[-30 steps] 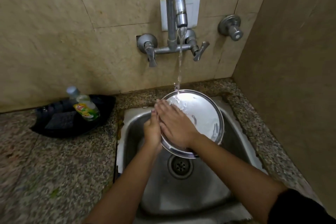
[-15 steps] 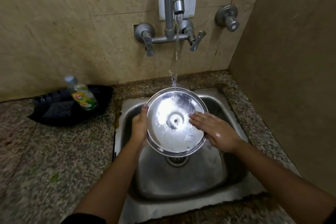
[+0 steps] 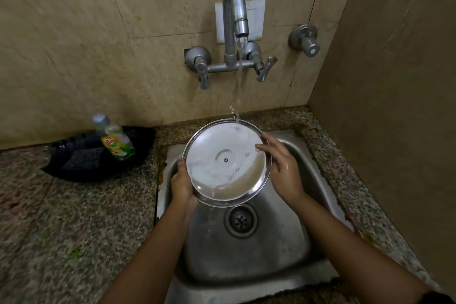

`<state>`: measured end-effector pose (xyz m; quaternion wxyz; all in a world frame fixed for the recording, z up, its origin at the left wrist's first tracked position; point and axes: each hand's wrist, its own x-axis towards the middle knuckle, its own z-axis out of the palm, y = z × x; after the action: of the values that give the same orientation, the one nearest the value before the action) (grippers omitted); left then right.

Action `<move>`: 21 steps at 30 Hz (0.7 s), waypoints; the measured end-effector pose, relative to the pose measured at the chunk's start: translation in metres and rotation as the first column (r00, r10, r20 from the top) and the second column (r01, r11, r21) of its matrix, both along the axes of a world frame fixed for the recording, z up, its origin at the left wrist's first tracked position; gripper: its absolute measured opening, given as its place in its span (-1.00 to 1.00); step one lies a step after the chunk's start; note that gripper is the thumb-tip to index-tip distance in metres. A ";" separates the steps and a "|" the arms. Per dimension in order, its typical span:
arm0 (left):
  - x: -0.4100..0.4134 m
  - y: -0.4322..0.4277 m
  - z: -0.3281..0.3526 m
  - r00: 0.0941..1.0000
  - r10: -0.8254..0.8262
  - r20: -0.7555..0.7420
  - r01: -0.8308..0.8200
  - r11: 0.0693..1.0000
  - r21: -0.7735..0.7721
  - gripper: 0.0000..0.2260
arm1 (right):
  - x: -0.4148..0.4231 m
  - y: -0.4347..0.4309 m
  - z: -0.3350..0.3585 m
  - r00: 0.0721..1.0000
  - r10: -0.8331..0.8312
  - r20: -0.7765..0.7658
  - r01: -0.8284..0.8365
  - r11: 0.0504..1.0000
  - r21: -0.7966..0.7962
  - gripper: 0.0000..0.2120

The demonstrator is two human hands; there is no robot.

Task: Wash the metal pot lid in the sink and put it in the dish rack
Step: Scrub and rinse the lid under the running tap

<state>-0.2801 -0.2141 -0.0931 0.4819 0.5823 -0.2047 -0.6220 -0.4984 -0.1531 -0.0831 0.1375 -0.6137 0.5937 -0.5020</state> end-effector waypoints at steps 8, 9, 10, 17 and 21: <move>-0.013 -0.010 0.007 0.995 -0.006 0.097 0.008 1.000 -0.022 -0.65 | -0.036 -0.008 -0.015 0.980 0.090 -0.177 -0.080 0.995 0.061 -0.62; -0.016 -0.010 0.007 0.991 -0.028 0.132 0.034 0.998 -0.044 -0.65 | -0.039 -0.006 -0.018 0.994 0.053 -0.094 -0.043 0.994 0.105 -0.60; -0.018 -0.009 0.007 0.982 -0.059 0.178 0.071 0.995 -0.066 -0.64 | -0.040 -0.004 -0.021 0.999 0.023 -0.048 -0.016 0.989 0.149 -0.58; -0.026 -0.004 0.004 0.947 -0.112 0.301 0.178 0.963 -0.202 -0.60 | -0.010 0.001 -0.032 0.916 -0.106 -0.387 0.188 0.965 0.180 -0.66; -0.036 -0.004 0.006 0.965 -0.119 0.234 0.152 0.980 -0.127 -0.61 | 0.011 -0.030 -0.023 0.803 -0.166 -0.573 0.354 0.905 0.235 -0.48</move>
<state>-0.3161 -0.2186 -0.0868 0.4524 0.5975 -0.3416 -0.5672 -0.4877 -0.1830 -0.1060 -0.0058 -0.6092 0.7630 -0.2160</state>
